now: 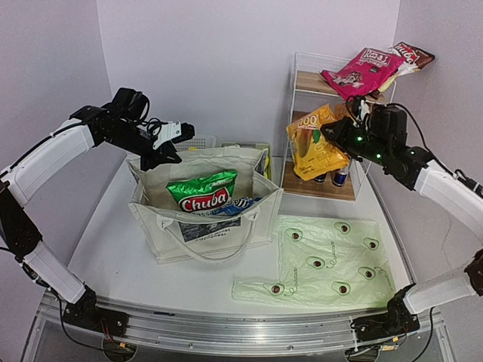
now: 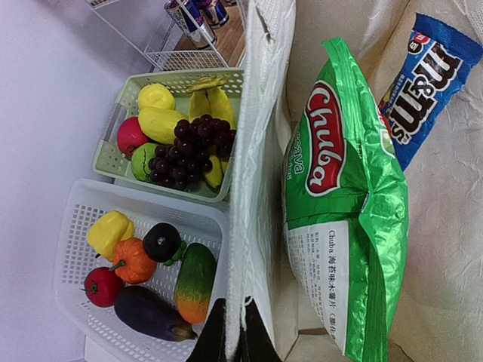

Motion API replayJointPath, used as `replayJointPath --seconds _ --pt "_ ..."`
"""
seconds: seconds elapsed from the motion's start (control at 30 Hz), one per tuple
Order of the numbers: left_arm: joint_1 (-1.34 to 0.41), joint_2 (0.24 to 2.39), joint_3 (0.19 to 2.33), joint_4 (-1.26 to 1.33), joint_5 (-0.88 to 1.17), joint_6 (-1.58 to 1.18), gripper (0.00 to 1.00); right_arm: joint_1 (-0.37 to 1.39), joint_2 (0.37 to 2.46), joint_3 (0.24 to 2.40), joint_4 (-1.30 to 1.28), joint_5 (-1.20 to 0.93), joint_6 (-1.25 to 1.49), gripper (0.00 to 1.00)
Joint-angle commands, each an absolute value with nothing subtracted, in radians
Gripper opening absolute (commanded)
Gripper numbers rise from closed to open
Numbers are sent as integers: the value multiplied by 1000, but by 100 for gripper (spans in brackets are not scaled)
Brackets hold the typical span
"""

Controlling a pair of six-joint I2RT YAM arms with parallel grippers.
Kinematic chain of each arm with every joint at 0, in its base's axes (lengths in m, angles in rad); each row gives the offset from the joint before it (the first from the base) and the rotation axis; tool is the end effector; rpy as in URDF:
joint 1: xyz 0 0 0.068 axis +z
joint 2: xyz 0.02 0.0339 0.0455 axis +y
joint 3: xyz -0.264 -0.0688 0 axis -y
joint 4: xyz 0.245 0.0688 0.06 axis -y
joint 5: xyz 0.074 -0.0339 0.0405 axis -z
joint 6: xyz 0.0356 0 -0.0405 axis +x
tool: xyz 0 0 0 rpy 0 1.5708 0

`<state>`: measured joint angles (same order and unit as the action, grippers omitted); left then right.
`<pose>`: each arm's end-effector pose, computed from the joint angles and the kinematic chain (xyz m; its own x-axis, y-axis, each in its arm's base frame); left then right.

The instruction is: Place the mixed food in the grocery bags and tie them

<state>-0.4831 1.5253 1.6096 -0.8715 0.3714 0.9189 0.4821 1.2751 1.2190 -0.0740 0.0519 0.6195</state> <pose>0.2798 -0.1614 0.3817 0.1438 0.7610 -0.6326 0.8989 0.1669 0.4051 0.2664 0.1373 0.3980 -0.3360 0.4786 -0.8112 -0.2731 0.7747 0.5702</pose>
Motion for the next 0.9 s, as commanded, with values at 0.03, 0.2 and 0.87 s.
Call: replayJointPath --seconds 0.03,0.2,0.87 --pt "-479 1517 1641 -811 391 893 0 639 1251 1415 25 -129 528 0" --pt "-479 1526 1661 -816 403 858 0 759 1373 1530 164 -302 379 0" --pt "-478 1531 1696 -889 550 682 0 857 1712 1668 -63 -642 -712 0"
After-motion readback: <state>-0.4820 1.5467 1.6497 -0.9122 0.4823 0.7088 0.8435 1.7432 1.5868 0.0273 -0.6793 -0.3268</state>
